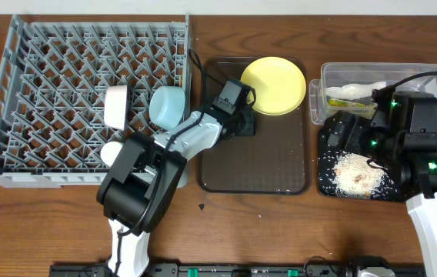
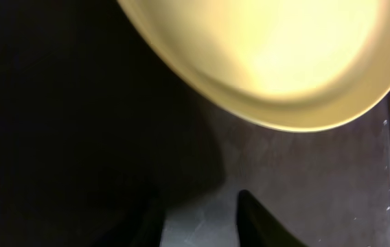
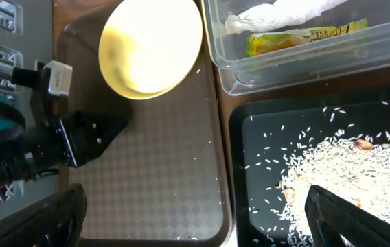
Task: Sort waste into correct bins and load items into the dishwasher
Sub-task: 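Move the left gripper over to the yellow plate, then grasp the yellow plate rim with the left gripper and tilt it up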
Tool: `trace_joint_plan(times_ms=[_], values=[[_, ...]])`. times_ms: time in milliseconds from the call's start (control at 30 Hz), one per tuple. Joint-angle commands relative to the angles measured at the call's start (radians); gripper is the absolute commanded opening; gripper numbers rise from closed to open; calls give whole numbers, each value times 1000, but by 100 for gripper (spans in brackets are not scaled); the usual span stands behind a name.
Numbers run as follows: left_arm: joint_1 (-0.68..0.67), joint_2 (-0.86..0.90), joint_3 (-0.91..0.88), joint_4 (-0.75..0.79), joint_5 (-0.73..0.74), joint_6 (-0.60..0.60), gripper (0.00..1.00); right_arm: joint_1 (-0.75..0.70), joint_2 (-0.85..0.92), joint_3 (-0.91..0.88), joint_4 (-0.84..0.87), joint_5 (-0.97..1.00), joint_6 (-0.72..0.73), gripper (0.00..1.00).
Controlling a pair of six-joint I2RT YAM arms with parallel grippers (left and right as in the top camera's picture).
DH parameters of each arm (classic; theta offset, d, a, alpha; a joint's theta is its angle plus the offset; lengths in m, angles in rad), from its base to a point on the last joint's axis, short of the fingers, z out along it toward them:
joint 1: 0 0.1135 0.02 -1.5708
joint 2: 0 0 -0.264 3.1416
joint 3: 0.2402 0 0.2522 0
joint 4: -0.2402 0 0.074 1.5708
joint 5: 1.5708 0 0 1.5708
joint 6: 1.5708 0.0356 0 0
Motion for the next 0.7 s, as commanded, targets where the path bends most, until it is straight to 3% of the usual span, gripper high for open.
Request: trace_joint_plan(times_ms=[0, 200, 333, 467, 667], values=[[-1, -49, 5, 34, -27, -28, 40, -4, -5, 5, 0, -9, -1, 99], [0, -64, 5, 243, -34, -145, 41, -4, -5, 5, 0, -9, -1, 99], [0, -32, 5, 339, -119, -145, 33, -4, -5, 5, 0, -9, -1, 99], [0, 22, 5, 402, -158, -146, 31, -4, -5, 5, 0, -9, 39, 99], [0, 67, 5, 410, -96, -153, 29, -4, -5, 5, -3, -9, 85, 99]])
